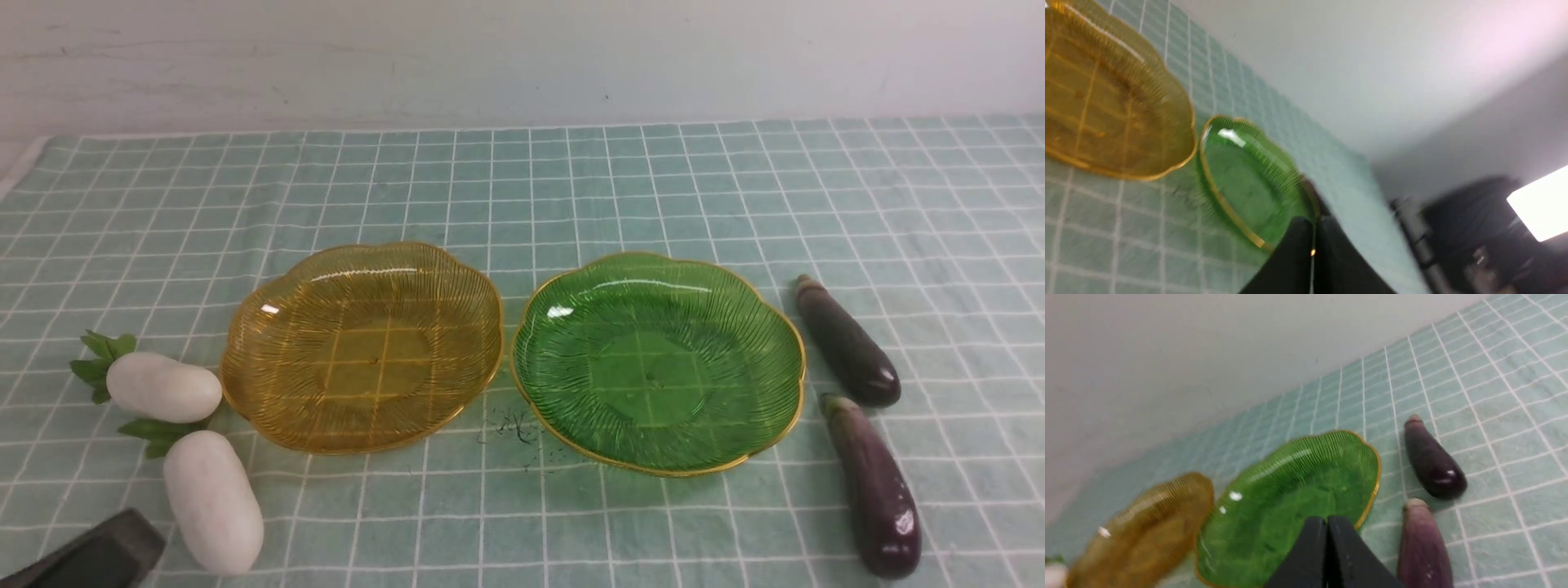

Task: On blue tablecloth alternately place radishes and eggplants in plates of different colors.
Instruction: 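Put the eggplants into the green plate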

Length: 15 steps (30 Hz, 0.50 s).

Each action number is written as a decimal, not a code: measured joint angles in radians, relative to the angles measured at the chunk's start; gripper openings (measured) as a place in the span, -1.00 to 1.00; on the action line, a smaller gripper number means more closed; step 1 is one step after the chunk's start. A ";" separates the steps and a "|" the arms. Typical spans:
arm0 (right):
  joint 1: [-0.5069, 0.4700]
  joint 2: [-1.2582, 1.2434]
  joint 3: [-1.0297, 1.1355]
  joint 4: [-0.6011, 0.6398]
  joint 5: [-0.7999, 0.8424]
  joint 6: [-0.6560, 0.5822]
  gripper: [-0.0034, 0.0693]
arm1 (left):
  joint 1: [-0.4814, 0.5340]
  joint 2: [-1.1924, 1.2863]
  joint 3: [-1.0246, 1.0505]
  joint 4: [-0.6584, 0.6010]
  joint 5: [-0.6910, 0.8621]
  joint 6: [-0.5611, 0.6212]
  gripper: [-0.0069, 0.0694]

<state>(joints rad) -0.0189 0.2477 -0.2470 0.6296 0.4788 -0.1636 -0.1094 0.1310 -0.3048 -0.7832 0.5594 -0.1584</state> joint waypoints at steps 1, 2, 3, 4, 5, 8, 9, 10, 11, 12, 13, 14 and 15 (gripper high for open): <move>0.000 0.109 -0.076 -0.091 0.082 0.002 -0.94 | 0.000 0.074 -0.034 0.059 0.076 0.011 -0.84; 0.000 0.181 -0.119 -0.156 0.149 0.002 -0.94 | 0.000 0.154 -0.060 0.125 0.168 0.020 -0.84; 0.000 0.239 -0.151 -0.197 0.181 0.002 -0.94 | 0.000 0.166 -0.063 0.134 0.193 0.020 -0.84; 0.000 0.311 -0.186 -0.242 0.232 0.002 -0.93 | 0.000 0.245 -0.083 0.202 0.261 0.022 -0.84; 0.000 0.381 -0.217 -0.279 0.274 0.002 -0.93 | 0.000 0.289 -0.092 0.239 0.300 0.024 -0.84; 0.000 0.549 -0.287 -0.333 0.343 0.002 -0.93 | 0.000 0.426 -0.116 0.342 0.375 0.026 -0.84; 0.000 0.608 -0.313 -0.341 0.356 0.002 -0.93 | 0.000 0.460 -0.120 0.362 0.380 0.029 -0.84; 0.000 0.683 -0.344 -0.344 0.373 0.001 -0.92 | 0.000 0.505 -0.125 0.382 0.381 0.029 -0.84; 0.007 0.740 -0.378 -0.344 0.380 0.001 -0.91 | 0.000 0.555 -0.128 0.397 0.379 0.029 -0.84; 0.008 0.758 -0.383 -0.343 0.382 0.001 -0.91 | 0.000 0.566 -0.128 0.403 0.379 0.029 -0.84; 0.019 0.807 -0.412 -0.337 0.388 0.001 -0.89 | 0.000 0.591 -0.128 0.411 0.378 0.029 -0.84; 0.034 0.856 -0.440 -0.329 0.389 -0.002 -0.87 | 0.000 0.623 -0.128 0.416 0.377 0.029 -0.84; 0.046 0.887 -0.454 -0.328 0.390 -0.004 -0.85 | 0.000 0.633 -0.128 0.419 0.376 0.029 -0.84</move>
<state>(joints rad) 0.0275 1.1345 -0.7010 0.3015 0.8687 -0.1677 -0.1094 0.7642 -0.4331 -0.3644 0.9351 -0.1299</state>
